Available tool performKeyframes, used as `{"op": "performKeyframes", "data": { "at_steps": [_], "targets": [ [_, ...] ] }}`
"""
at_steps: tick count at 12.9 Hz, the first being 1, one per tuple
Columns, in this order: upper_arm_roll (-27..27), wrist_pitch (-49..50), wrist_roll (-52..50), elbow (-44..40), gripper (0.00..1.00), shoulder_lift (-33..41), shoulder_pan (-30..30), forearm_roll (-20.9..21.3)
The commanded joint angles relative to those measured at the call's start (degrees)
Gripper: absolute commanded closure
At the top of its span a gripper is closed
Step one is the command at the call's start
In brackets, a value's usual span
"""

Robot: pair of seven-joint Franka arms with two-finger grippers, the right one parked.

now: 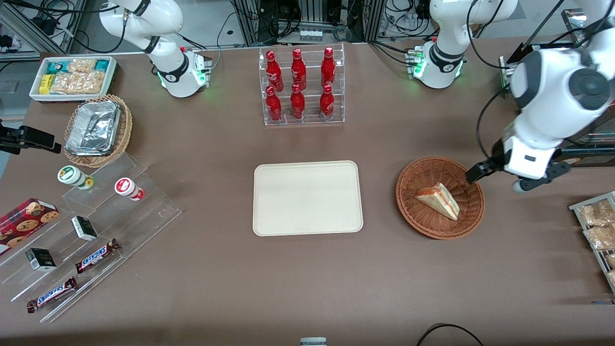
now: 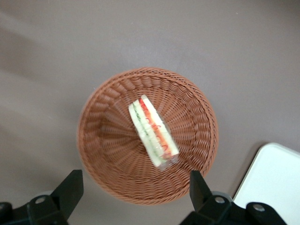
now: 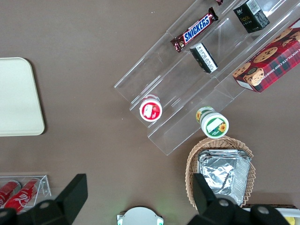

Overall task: Place sandwich from basket to tray
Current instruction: 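Move the left gripper from rest over the sandwich in the wicker basket, then lower the left gripper and close it on the wrapped sandwich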

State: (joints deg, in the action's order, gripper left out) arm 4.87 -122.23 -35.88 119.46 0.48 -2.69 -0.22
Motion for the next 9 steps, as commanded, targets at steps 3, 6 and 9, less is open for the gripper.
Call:
{"op": "performKeyframes", "data": {
  "at_steps": [3,6,9],
  "targets": [
    [2.77,-9.76,-15.51,5.78,0.0,-2.92,-0.48,-0.3],
    [3.13,-14.94,-21.06,6.39,0.0,-6.71,-0.48,0.14],
    [3.39,-21.37,-26.33,6.48,0.0,-11.2,-0.56,0.31]
  ]
}}
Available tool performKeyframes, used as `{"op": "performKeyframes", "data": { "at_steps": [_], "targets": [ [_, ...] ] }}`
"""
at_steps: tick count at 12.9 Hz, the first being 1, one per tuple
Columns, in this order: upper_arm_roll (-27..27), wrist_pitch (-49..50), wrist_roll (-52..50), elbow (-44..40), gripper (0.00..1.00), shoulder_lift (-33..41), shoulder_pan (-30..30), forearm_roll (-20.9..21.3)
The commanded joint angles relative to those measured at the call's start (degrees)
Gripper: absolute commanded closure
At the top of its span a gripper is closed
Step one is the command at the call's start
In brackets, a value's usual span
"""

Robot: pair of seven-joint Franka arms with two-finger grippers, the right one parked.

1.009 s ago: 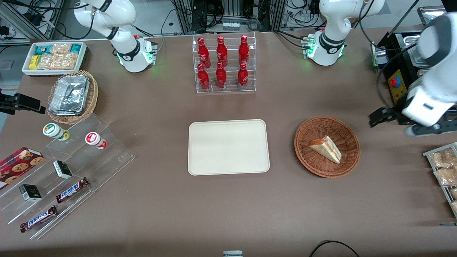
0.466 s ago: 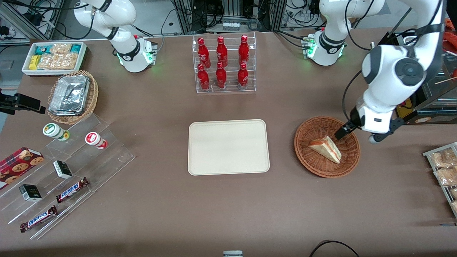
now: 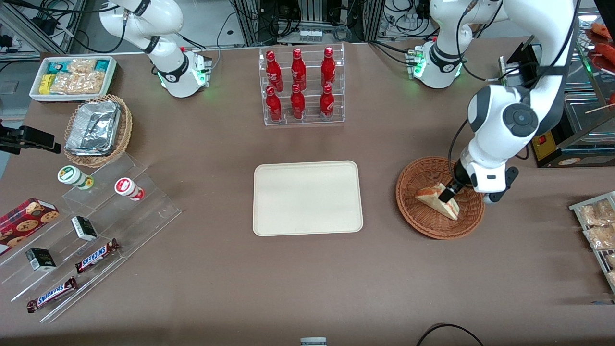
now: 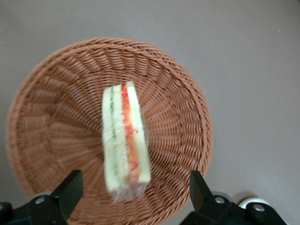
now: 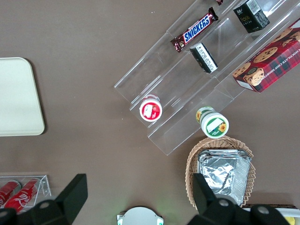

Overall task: Place sandwich from basket to tray
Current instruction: 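Lower the left gripper and close it on the wrapped sandwich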

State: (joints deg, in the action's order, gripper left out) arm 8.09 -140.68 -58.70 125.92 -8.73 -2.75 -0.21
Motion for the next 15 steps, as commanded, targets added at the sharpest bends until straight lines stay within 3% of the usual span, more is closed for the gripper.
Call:
{"op": "performKeyframes", "data": {
  "at_steps": [1,11,12,13,14,15],
  "targets": [
    [0.17,-3.02,-3.62,0.38,0.0,-2.34,-0.5,0.3],
    [0.08,-3.11,-4.58,1.7,0.0,-6.91,-0.15,1.53],
    [0.08,-3.11,-4.58,1.53,0.04,-7.35,-0.15,1.53],
    [0.08,-3.11,-4.58,1.26,0.38,-7.61,-0.06,1.53],
    [-0.01,-3.02,-4.5,1.17,0.82,-7.7,-0.06,1.53],
    [-0.18,-2.84,-4.41,0.91,1.0,-7.61,0.02,1.53]
  ]
}}
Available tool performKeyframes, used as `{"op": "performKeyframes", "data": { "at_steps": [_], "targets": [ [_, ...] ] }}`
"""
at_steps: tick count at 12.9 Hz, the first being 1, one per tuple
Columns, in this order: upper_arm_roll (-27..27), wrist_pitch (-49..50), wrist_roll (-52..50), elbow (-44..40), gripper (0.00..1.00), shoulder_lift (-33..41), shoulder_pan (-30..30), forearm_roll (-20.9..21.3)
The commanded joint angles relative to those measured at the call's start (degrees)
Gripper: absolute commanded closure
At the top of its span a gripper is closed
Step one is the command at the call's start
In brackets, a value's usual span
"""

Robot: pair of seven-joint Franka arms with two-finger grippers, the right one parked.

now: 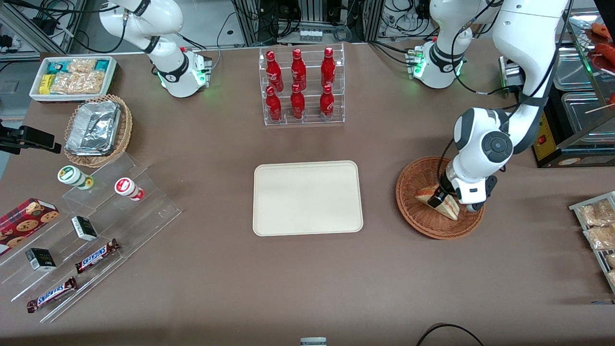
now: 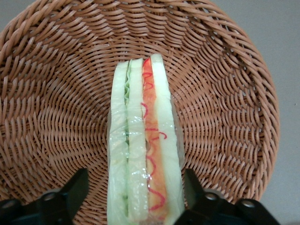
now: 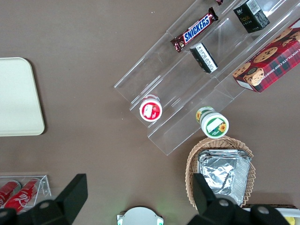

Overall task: Place sandwich from basket to tray
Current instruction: 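Lower the left gripper and close it on the wrapped sandwich, then lift the sandwich and carry it with the left gripper over the tray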

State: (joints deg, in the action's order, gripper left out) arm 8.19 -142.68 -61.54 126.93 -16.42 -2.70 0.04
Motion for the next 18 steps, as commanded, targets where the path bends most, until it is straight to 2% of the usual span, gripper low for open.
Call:
{"op": "performKeyframes", "data": {
  "at_steps": [1,4,6,8,11,14,18],
  "targets": [
    [-0.28,-0.49,-1.57,-0.97,1.0,0.16,0.15,1.28],
    [-0.28,4.76,-0.69,-6.58,1.0,1.21,-0.11,1.8],
    [0.06,12.65,-0.43,-13.08,1.0,1.13,-0.55,6.96],
    [0.24,18.12,-0.34,-19.66,1.0,1.04,-2.99,8.66],
    [1.03,23.14,1.67,-27.76,1.0,0.51,-7.12,8.05],
    [2.87,24.12,3.35,-30.85,1.0,-0.89,-11.96,2.61],
    [3.05,24.03,3.62,-38.66,1.0,-8.95,-23.28,2.51]
  ]
}}
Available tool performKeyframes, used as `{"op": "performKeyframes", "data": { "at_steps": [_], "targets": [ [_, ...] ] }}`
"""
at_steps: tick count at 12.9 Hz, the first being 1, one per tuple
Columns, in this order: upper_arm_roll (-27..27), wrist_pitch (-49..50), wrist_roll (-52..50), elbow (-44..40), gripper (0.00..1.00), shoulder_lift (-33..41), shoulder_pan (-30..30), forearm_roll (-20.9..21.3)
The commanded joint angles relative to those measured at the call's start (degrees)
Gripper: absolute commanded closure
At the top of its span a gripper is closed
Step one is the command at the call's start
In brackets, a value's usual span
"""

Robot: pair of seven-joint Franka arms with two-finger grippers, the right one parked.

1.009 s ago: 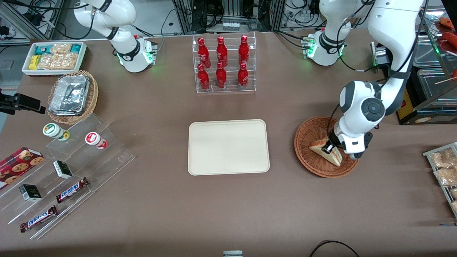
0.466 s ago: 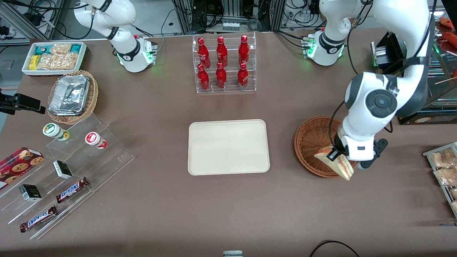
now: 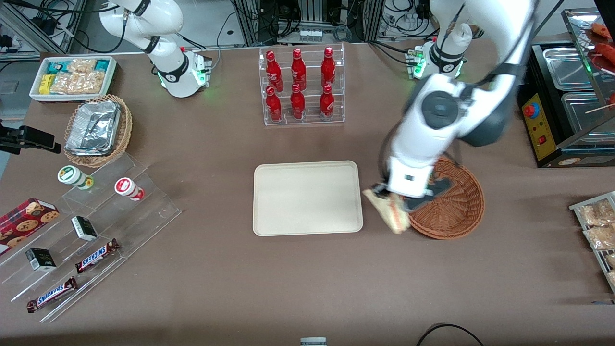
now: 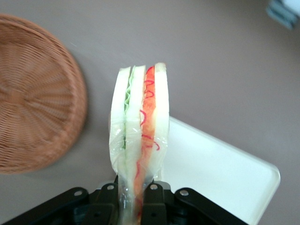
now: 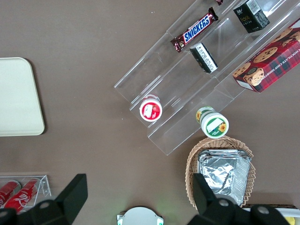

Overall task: Place sandwich from basket to tray
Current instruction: 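Lift the sandwich and carry it with the left gripper over the tray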

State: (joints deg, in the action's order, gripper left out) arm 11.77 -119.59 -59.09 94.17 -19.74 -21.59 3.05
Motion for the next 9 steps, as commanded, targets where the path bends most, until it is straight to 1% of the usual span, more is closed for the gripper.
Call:
{"op": "performKeyframes", "data": {
  "at_steps": [1,3,5,9],
  "targets": [
    [-0.6,1.02,1.08,-8.71,1.0,-8.01,-6.86,-0.5],
    [-0.43,0.85,2.65,-11.11,1.0,-12.4,-9.68,-0.24],
    [-0.52,-0.28,6.6,-11.29,1.0,-14.53,-12.24,-0.23],
    [-0.52,-3.27,7.05,-11.38,1.0,-18.57,-15.85,0.03]
  ]
}}
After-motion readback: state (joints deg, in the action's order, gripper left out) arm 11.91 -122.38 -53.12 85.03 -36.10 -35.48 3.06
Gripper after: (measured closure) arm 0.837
